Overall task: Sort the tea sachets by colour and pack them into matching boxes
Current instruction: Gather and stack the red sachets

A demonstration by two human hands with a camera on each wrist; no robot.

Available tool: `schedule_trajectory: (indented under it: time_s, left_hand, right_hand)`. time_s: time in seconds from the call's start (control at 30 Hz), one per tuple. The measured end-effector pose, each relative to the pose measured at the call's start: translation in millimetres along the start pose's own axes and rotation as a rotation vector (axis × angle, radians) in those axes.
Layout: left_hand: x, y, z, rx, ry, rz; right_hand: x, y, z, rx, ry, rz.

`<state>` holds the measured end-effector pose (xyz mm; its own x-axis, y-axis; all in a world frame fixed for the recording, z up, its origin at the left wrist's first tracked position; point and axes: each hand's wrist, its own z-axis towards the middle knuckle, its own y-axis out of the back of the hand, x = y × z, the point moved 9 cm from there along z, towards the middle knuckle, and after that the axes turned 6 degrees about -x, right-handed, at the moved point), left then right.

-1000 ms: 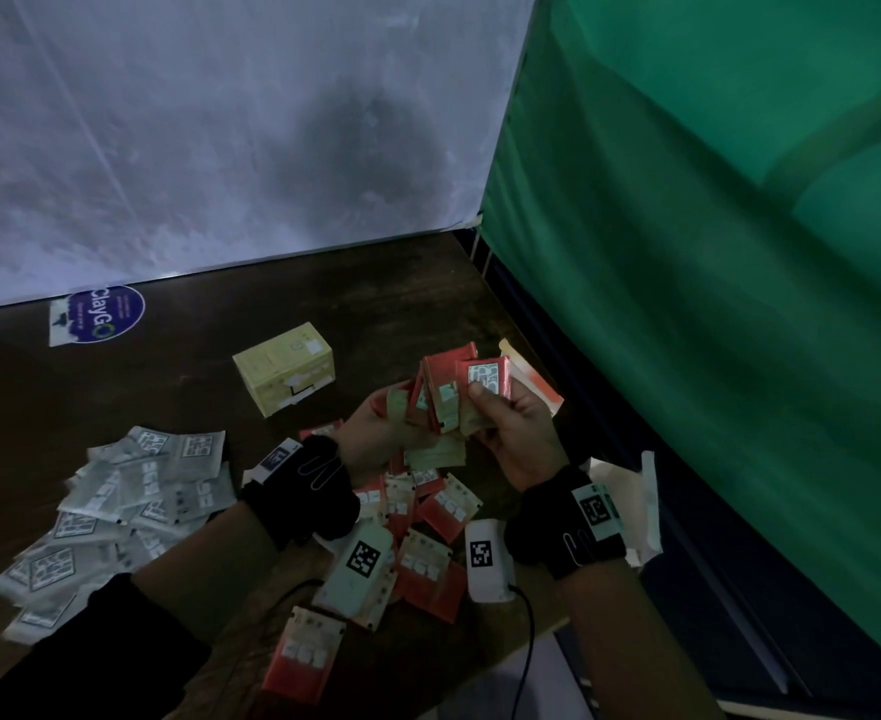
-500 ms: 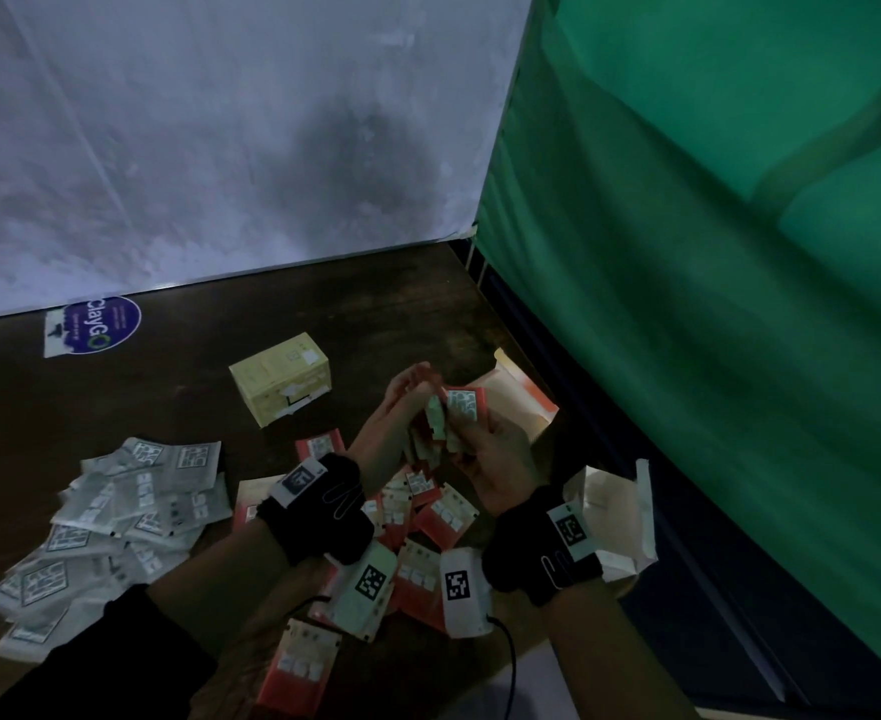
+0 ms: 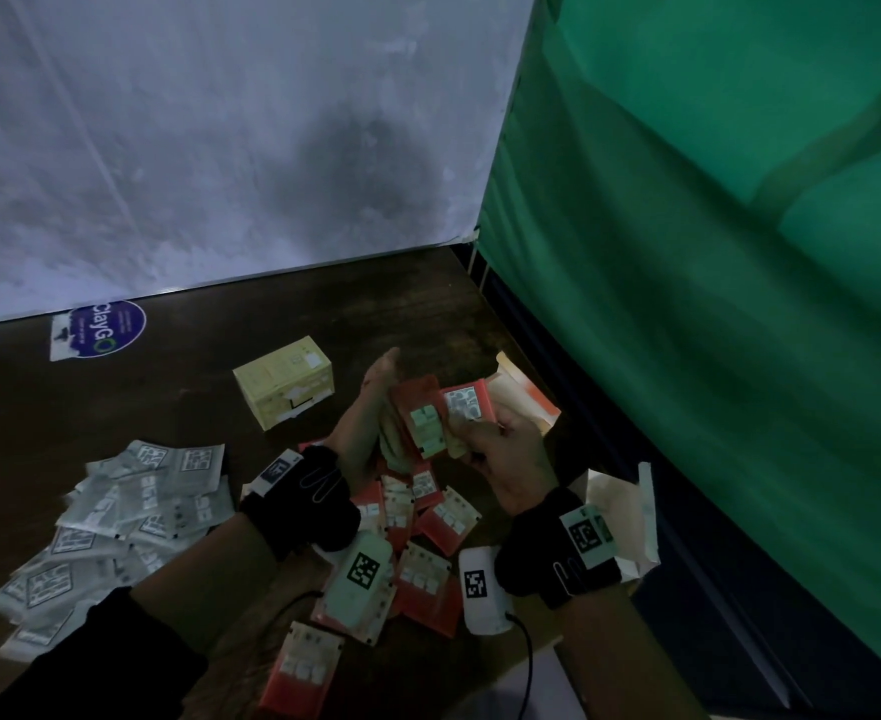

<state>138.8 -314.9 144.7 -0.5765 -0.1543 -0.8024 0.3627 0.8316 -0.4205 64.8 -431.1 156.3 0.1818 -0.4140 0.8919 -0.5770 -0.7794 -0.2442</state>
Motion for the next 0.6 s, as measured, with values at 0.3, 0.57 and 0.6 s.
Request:
schedule_trajectory:
  time_s: [0.3, 0.57, 0.6]
  left_hand:
    - [17, 6, 0, -0.051, 0.092, -0.040]
    - [11, 1, -2, -0.066, 0.040, -0.039]
    - [10, 1, -2, -0.069, 0.033, -0.066]
  right_hand:
    - [0, -21, 0, 0.008, 0.330, -0.609]
    - [20, -14, -14, -0.213, 0.550, -0.556]
    - [19, -20, -16, -0.196, 0.619, -0.687]
